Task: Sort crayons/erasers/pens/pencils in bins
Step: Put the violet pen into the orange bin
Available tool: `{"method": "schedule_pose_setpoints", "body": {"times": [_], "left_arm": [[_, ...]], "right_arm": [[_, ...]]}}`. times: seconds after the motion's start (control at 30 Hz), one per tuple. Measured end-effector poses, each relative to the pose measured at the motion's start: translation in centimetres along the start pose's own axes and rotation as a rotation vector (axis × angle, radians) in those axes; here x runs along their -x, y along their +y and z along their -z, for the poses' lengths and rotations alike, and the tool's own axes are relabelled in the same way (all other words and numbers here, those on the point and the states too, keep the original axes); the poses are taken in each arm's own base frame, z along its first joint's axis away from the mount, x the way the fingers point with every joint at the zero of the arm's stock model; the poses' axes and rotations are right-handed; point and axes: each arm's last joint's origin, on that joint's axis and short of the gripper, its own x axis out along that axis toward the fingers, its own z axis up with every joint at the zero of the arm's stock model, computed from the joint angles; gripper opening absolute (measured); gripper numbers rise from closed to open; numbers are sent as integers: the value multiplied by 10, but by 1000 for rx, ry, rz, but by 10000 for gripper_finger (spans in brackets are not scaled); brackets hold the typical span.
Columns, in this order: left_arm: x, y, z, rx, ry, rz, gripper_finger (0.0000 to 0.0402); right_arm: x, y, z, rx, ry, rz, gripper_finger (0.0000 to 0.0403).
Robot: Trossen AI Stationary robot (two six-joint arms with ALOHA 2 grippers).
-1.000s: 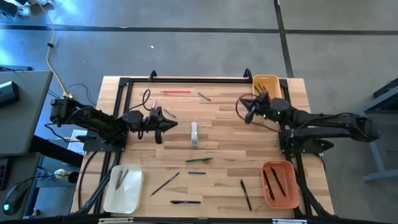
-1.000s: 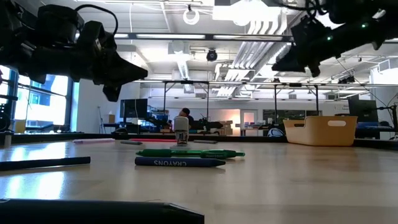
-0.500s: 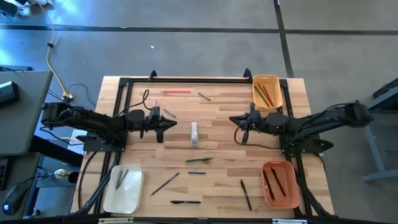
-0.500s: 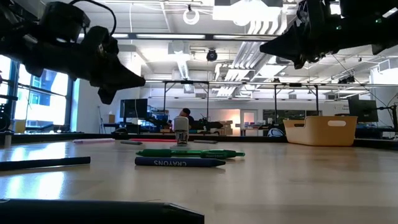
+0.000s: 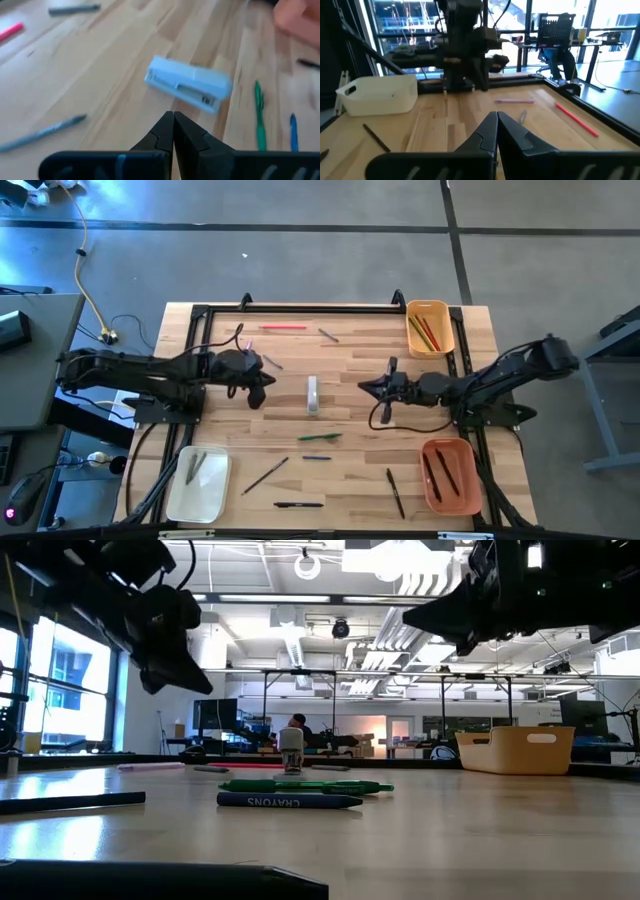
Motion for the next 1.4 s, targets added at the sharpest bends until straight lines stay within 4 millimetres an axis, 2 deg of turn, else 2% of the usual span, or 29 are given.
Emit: {"method": "schedule_pose_setpoints", "body": {"times": [0.2,0.47,0.83,1.03,1.27,1.4], "left_arm": [[15,0,-3,62,219,-91,0],[27,14,11,192,432,-283,0],[25,55,4,414,448,-347,5],[11,78,3,437,477,-349,45],[0,102,12,426,574,-495,108],[-4,111,15,459,597,-492,132]], "right_arm": [[-2,0,4,0,17,1,0],[-1,0,4,0,16,1,0],[-1,0,4,1,20,1,0],[-1,0,4,1,20,-3,0],[-1,0,4,2,20,-3,0],[-1,0,4,3,24,-2,0]]}}
